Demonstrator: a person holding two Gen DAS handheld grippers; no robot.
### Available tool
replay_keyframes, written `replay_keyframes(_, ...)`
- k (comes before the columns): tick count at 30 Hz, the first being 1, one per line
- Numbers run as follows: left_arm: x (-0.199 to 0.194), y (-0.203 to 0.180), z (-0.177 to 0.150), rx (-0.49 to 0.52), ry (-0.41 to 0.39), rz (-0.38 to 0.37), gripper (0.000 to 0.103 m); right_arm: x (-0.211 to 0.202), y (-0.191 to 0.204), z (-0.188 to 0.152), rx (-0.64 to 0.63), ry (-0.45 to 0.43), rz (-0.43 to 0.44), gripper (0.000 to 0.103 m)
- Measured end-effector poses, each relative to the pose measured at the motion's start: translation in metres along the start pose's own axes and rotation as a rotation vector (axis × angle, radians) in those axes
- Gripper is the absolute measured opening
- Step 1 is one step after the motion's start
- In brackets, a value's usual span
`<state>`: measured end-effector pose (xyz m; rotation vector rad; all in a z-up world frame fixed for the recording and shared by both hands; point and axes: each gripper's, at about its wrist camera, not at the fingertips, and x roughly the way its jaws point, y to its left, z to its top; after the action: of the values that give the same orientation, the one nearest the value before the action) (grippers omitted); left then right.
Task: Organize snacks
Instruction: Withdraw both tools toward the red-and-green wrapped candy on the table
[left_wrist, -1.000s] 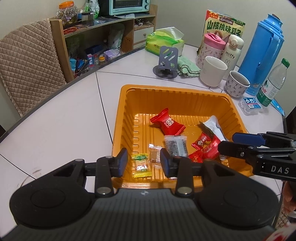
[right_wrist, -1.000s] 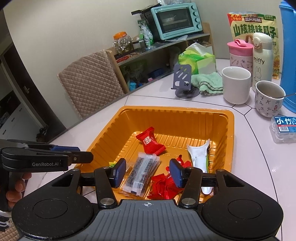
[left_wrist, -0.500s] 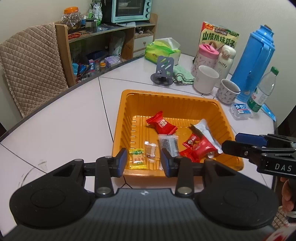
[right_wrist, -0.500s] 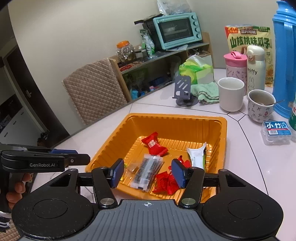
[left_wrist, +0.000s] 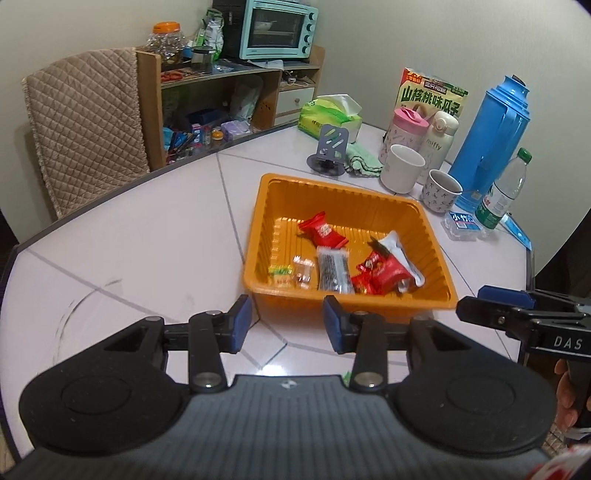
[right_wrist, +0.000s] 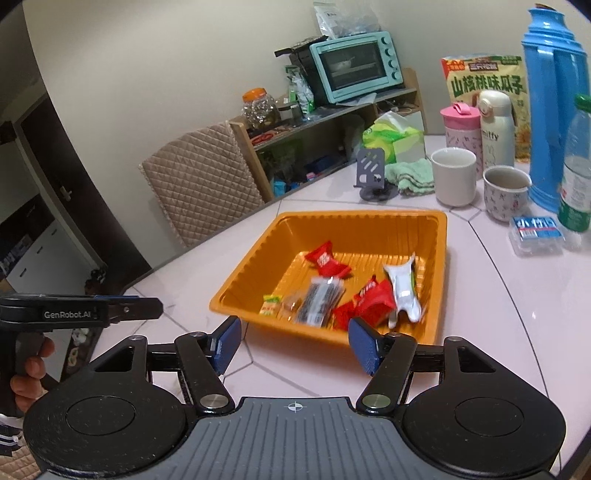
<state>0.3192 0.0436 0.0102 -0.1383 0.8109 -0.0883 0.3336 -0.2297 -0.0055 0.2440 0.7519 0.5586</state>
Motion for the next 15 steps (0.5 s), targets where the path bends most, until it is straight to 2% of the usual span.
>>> replay_keyframes(15, -0.047, 0.015, -0.067, -0.056, 0.056, 0.009, 0.04, -0.034, 0.021, -0.059, 0.06, 0.076, -0.009, 0.067)
